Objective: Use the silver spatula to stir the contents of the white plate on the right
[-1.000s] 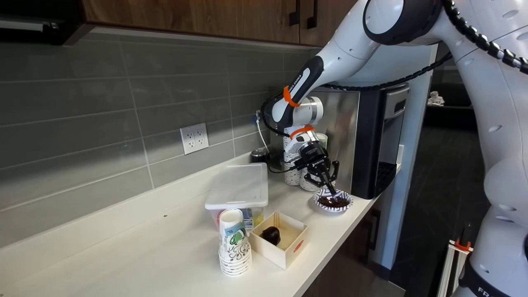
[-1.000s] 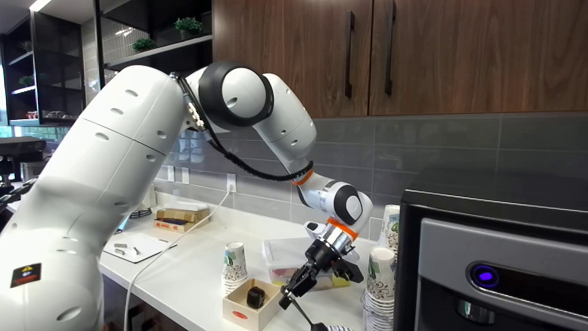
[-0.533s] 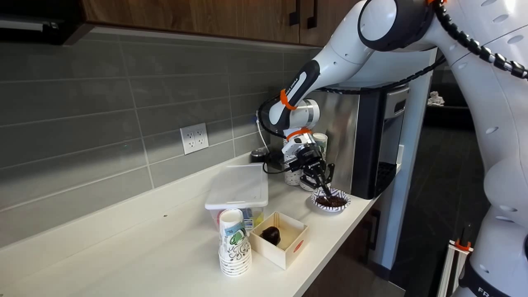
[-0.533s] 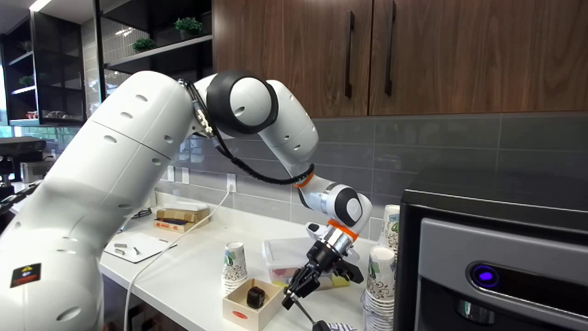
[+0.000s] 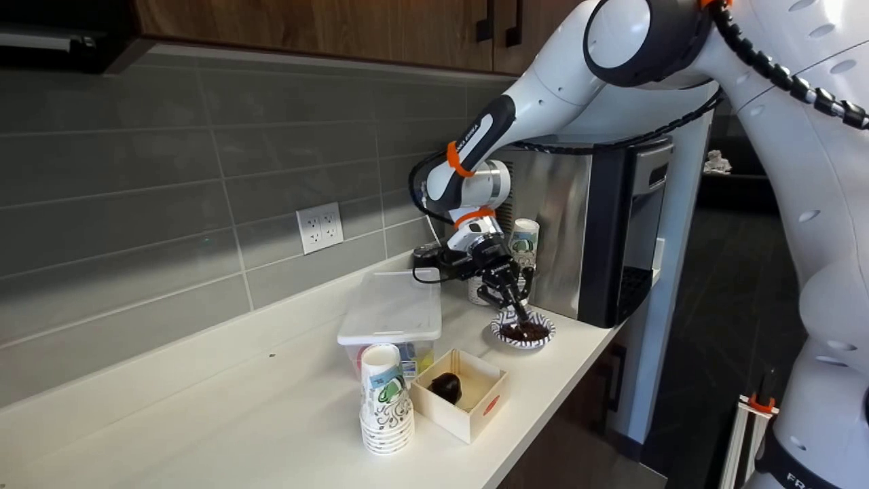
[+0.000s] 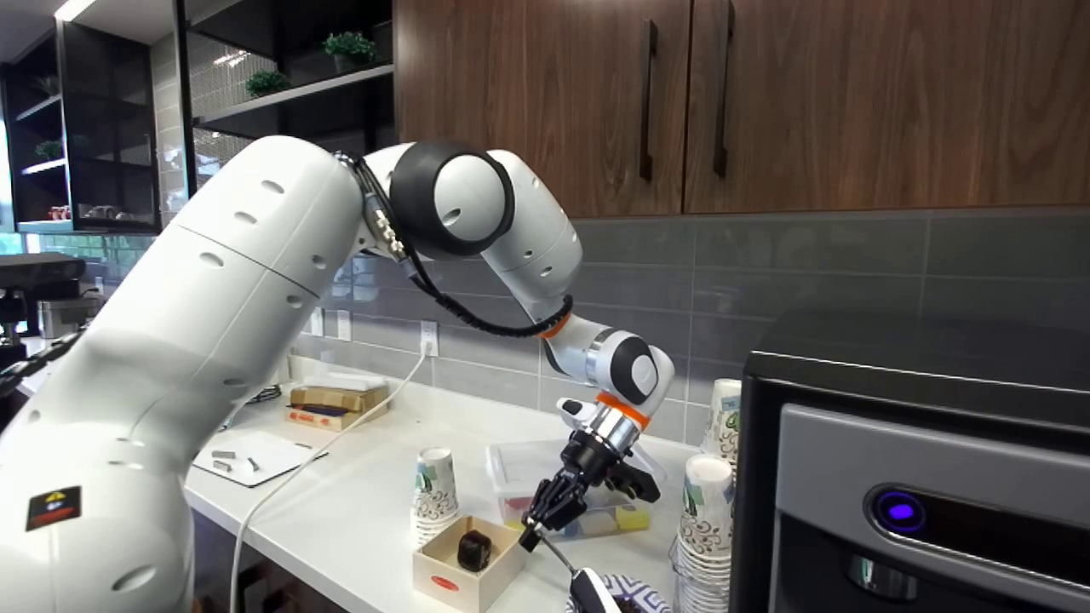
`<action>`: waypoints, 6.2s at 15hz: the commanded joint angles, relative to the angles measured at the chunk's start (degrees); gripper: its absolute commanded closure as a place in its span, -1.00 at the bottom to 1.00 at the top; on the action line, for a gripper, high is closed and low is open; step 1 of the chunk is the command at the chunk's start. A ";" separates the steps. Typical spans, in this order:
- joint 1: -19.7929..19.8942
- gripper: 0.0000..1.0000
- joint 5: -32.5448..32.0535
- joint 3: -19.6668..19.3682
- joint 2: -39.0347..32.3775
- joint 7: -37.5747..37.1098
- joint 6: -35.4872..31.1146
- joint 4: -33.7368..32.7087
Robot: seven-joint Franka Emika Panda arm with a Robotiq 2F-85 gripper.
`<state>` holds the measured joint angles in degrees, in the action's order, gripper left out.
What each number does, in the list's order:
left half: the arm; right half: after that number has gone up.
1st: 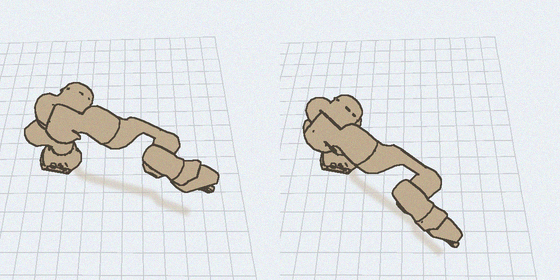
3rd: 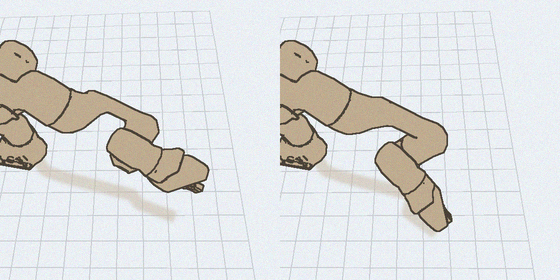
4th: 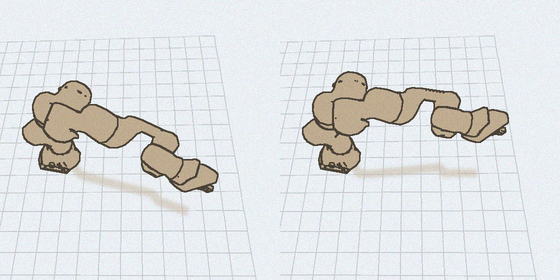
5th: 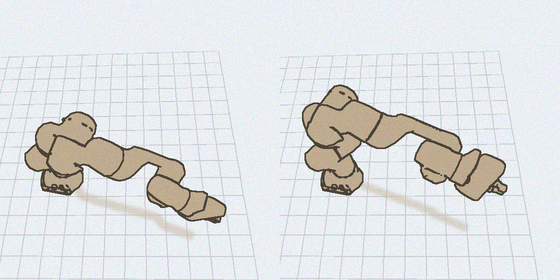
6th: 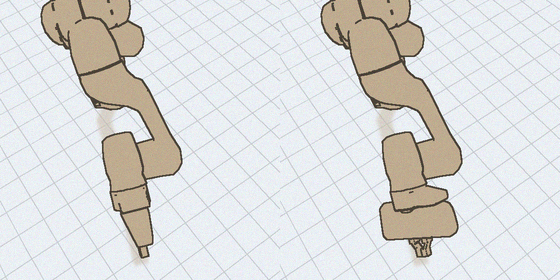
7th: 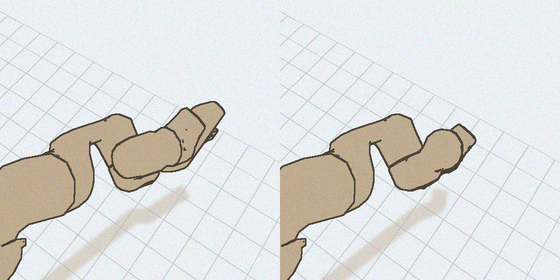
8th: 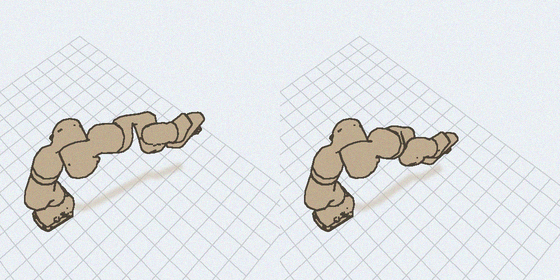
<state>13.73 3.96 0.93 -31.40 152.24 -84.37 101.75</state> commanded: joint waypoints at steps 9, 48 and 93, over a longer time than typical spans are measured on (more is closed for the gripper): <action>-3.15 0.98 -2.24 -0.01 -3.78 -0.54 11.70 -5.28; -4.12 0.98 -5.34 1.40 -5.38 1.84 10.01 -6.23; -6.66 0.98 -12.38 2.67 -7.55 2.62 12.67 -8.79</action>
<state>8.46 -6.84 3.18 -39.91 154.85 -74.58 91.29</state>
